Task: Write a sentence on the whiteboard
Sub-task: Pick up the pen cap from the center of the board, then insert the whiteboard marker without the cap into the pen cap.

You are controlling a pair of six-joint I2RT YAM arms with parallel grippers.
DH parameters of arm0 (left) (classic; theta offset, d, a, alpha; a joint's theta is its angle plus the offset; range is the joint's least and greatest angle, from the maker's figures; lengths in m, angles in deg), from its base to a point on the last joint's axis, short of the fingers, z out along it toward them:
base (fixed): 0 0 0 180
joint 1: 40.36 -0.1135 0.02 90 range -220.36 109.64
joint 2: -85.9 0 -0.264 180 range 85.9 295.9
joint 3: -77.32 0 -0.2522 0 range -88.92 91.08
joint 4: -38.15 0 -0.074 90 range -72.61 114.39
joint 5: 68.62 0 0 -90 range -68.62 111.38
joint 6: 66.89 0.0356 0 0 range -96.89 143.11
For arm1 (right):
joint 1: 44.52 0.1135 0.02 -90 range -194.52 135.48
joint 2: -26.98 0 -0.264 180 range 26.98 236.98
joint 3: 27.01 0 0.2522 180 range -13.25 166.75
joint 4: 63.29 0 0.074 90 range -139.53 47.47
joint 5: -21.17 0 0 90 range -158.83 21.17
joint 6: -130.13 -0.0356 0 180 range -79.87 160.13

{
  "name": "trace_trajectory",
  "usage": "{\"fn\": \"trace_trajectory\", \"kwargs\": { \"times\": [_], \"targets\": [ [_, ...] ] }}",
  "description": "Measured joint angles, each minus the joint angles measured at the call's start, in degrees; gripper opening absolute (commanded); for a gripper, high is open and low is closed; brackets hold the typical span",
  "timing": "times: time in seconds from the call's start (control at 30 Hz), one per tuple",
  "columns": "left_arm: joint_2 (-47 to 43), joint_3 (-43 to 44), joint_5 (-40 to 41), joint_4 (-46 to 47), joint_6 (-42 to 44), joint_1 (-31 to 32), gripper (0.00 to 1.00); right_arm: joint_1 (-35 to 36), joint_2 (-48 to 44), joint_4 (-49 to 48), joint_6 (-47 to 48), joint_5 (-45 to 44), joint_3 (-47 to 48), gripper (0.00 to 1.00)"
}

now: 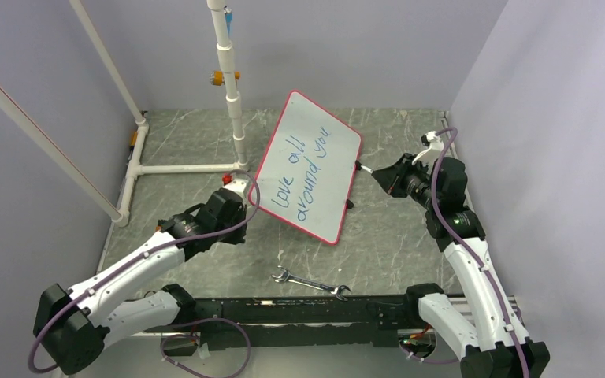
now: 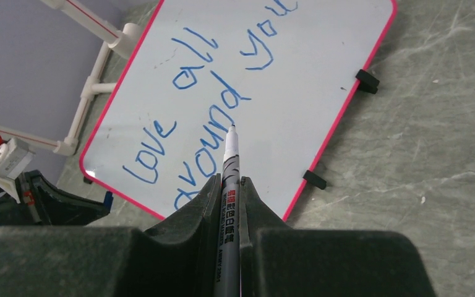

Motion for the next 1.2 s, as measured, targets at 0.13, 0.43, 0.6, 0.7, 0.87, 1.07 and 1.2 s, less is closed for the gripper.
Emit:
{"fn": "trace_trajectory", "kwargs": {
  "times": [0.13,0.43,0.6,0.7,0.87,1.07,1.2],
  "targets": [
    [-0.26,4.37,-0.13,-3.91,2.8,0.0,0.0,0.02,-0.02,0.02,-0.68,1.66,0.04,0.0],
    [-2.47,13.42,2.62,-10.91,12.7,0.0,0.0,0.0,-0.07,-0.07,-1.7,4.33,0.07,0.0],
    [-5.81,17.22,-0.33,-9.33,22.38,0.0,0.0,0.0,0.0,-0.96,-2.64,6.8,0.22,0.0],
    [-6.01,20.61,-4.09,-7.69,27.96,0.0,0.0,0.0,0.11,-1.99,-3.17,8.74,0.28,0.0],
    [-5.62,23.78,-9.97,-3.06,34.47,0.0,0.0,0.0,0.79,-3.37,-3.69,11.96,1.01,0.0],
    [-4.81,21.77,-18.51,3.76,41.0,0.0,0.0,0.02,1.68,-6.8,-4.44,17.94,1.36,0.0],
    [-4.07,20.9,-23.58,5.38,44.54,0.0,0.0,0.85,3.54,-8.68,-4.63,22.45,2.32,0.0]
  ]
}}
